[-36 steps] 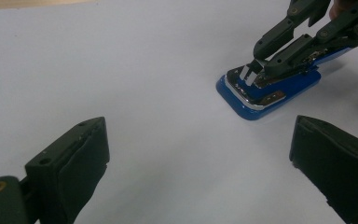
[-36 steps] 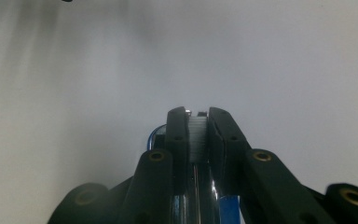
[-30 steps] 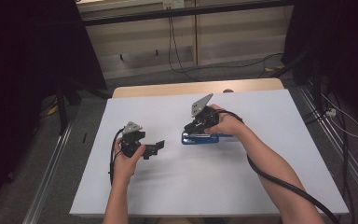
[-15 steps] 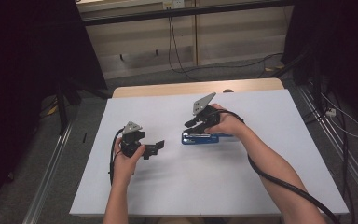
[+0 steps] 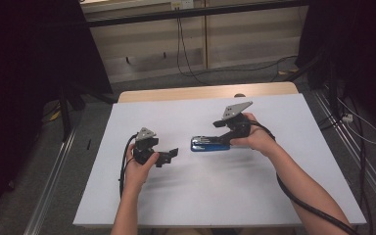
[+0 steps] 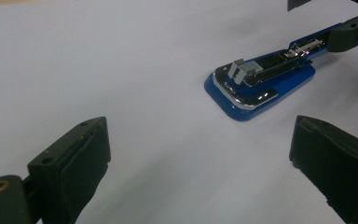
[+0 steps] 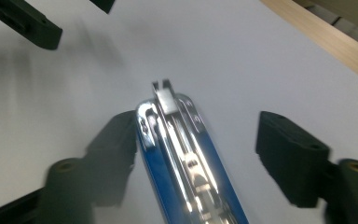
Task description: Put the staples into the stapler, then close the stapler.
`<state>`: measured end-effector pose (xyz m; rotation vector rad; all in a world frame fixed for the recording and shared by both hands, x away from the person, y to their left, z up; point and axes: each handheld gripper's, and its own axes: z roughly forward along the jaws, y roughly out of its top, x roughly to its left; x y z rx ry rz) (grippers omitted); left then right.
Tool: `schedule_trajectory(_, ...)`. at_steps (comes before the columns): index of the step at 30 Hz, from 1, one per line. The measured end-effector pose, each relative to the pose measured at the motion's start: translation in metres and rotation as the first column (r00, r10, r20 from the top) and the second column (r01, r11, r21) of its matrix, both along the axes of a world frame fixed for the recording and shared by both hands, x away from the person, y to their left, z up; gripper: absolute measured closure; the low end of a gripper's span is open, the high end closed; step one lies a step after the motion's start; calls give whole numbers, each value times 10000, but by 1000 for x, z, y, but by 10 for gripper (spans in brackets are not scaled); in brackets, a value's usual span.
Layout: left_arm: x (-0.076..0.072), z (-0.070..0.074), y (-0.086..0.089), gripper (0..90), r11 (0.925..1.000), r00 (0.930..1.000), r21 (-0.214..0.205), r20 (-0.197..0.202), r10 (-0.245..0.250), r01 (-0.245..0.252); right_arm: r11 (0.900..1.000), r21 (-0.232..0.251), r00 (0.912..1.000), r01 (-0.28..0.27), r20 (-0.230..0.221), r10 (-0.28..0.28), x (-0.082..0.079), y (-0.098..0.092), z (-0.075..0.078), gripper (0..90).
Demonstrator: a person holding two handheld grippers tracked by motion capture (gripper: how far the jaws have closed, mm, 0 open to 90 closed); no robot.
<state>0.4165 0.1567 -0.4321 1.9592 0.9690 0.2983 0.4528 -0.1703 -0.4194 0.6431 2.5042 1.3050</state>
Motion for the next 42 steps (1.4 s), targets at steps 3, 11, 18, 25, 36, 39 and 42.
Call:
schedule_trajectory(3, 1, -1, -2, 56, 9998, 10000, -174, 34, -6, 7, 9976, 132, 9977, 679, 14, -680, -14, -13, -1, 187)
schedule_trajectory(11, 5, -7, -10, 58, 9996, 9998, -273, 181, 46, -41, 9722, 296, 9724, 2325, 107, -2329, -46, -46, -4, 156)
schedule_trajectory(18, 4, -8, -19, 157, 10000, 9985, -86, 546, -45, 50, 9385, -354, 9367, 3435, 852, -3396, -72, -70, 1, 361)
schedule_trajectory(25, 8, -15, -32, 475, 9987, 9983, 506, 575, -29, 0, 8866, -552, 8875, 4593, 696, -4554, -89, -100, -10, 721)
schedule_trajectory(36, 15, -28, -59, 857, 9871, 9961, 1333, -89, -878, 882, 8549, -1386, 8628, 5000, -52, -5055, -76, -115, -42, 900)
schedule_trajectory(39, 16, -29, -62, 860, 9857, 9949, 1357, -58, -1005, 1004, 8624, -1526, 8725, 4827, -14, -4886, -69, -107, -44, 900)
schedule_trajectory(42, 18, -30, -63, 871, 9846, 9949, 1426, -134, -1003, 1012, 8683, -1648, 8800, 4679, -43, -4750, -62, -100, -43, 900)
